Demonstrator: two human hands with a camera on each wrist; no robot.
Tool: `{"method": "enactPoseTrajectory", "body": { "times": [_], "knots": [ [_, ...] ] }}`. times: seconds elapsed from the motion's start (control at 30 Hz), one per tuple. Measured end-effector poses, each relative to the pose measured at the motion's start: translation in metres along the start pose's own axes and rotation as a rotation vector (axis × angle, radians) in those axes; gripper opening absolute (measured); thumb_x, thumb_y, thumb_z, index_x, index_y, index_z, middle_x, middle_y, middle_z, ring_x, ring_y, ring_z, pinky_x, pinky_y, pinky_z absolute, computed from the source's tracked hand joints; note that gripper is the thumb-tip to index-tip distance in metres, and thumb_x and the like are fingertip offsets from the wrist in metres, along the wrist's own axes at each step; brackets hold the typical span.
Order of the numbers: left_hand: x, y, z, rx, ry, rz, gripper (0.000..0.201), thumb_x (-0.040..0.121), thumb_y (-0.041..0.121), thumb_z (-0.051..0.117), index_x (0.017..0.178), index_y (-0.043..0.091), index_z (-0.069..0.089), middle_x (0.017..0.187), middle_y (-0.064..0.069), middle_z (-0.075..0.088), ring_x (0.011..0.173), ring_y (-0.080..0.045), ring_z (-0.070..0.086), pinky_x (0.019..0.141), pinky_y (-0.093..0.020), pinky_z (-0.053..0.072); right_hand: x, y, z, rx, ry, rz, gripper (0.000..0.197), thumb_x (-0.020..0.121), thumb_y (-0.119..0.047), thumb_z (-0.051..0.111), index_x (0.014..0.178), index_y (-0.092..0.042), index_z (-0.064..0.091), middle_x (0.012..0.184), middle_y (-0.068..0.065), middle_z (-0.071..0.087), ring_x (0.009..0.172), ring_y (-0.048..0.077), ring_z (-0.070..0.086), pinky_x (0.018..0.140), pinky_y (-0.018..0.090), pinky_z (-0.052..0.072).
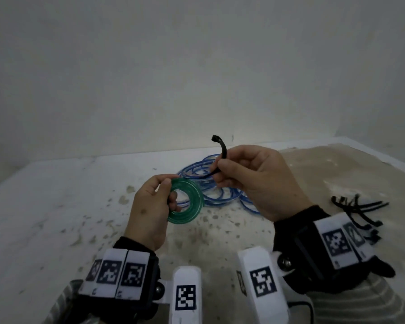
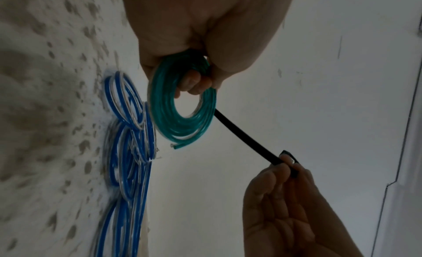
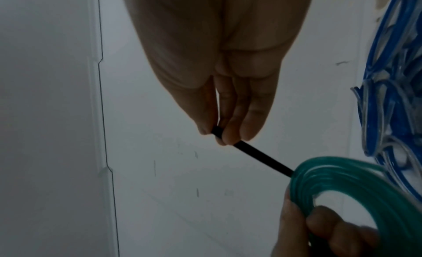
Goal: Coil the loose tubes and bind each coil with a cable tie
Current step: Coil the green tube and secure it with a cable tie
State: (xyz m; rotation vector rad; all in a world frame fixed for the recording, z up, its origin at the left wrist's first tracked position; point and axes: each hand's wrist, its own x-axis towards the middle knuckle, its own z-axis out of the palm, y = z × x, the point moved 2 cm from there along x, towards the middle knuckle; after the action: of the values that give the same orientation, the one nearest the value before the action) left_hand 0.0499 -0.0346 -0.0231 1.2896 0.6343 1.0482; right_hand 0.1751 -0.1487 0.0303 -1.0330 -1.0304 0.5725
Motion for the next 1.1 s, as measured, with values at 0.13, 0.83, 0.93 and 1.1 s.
{"method": "enactPoseTrajectory", "body": {
  "times": [0.13,0.83,0.93,1.1],
  "knots": [
    [0.005,-0.001,-0.012,0.008,0.071,0.03,0.027,0.099,0.01,0.036,0.083,0.013,0.059,0.055,-0.001,0.039,0.043,-0.007,0.035,0.05,-0.022,0.037,-0.002,0.013,0.016,0.029,0.033,-0.032,0.01,0.083,0.0,0.058,0.076,-0.005,0.062,0.07,0.007,0.071,0.058,0.015,0.065,0.057,0.021,0.053],
    [-0.01,0.004,-0.008,-0.081,-0.137,-0.085,0.027,0.099,0.01,0.035,0.087,0.009,0.059,0.052,-0.002,0.042,0.042,-0.008,0.035,0.044,-0.018,0.04,-0.005,0.055,0.033,-0.644,-0.007,-0.268,0.029,0.073,-0.014,0.075,0.065,-0.024,0.049,0.085,0.003,0.056,0.079,0.013,0.056,0.069,0.033,0.052],
    [-0.012,0.005,-0.007,-0.057,-0.215,-0.132,0.028,0.099,0.009,0.033,0.088,0.008,0.058,0.057,-0.006,0.047,0.042,-0.008,0.037,0.043,-0.018,0.04,-0.006,0.056,0.032,-0.684,-0.041,-0.296,0.026,0.072,-0.018,0.074,0.065,-0.02,0.049,0.084,0.002,0.054,0.076,0.014,0.053,0.064,0.034,0.051],
    [-0.014,0.004,-0.004,0.046,-0.223,-0.115,0.021,0.099,0.009,0.034,0.096,0.011,0.055,0.071,-0.002,0.055,0.04,-0.006,0.036,0.044,-0.018,0.041,-0.007,0.058,0.027,-0.662,-0.08,-0.249,0.021,0.071,-0.011,0.077,0.066,-0.016,0.057,0.088,0.0,0.056,0.078,0.016,0.056,0.066,0.029,0.052]
  ]
}}
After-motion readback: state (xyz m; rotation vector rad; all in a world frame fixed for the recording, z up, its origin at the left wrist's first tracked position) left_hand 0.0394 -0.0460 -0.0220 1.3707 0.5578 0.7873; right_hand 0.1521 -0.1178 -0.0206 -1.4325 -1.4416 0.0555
